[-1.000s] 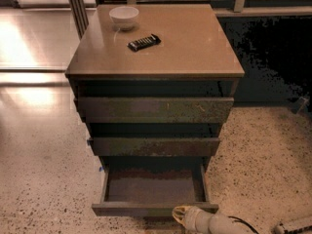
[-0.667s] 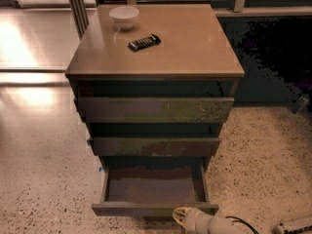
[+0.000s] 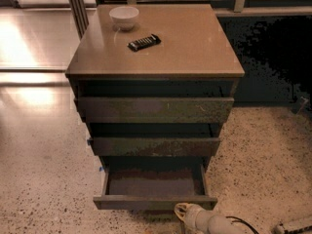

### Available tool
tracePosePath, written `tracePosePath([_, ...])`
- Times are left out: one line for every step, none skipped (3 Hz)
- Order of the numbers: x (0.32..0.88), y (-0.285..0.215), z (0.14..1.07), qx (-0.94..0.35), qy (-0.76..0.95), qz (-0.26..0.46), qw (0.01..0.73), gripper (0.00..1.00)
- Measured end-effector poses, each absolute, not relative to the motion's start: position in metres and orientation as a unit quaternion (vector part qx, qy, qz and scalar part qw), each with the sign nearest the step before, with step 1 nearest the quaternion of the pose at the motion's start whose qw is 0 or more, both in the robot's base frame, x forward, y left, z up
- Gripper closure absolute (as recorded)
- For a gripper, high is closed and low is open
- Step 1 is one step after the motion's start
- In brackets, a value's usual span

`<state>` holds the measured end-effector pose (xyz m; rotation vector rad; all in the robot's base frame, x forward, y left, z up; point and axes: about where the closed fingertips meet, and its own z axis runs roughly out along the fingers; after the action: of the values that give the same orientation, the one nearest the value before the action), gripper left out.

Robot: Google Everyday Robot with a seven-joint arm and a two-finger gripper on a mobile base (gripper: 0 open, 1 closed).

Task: Close bottom drawer

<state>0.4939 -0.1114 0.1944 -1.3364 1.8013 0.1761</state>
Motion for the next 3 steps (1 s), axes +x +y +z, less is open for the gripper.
tracePosePath([0.525, -0.129, 0.210, -0.539, 0.711, 0.021, 0.451, 1.00])
tracePosePath([0.525, -0.128, 0.209, -0.539, 0.711, 0.022, 0.450, 1.00])
tracePosePath([0.524, -0.119, 0.203, -0.549, 0.715, 0.041, 0.431, 1.00])
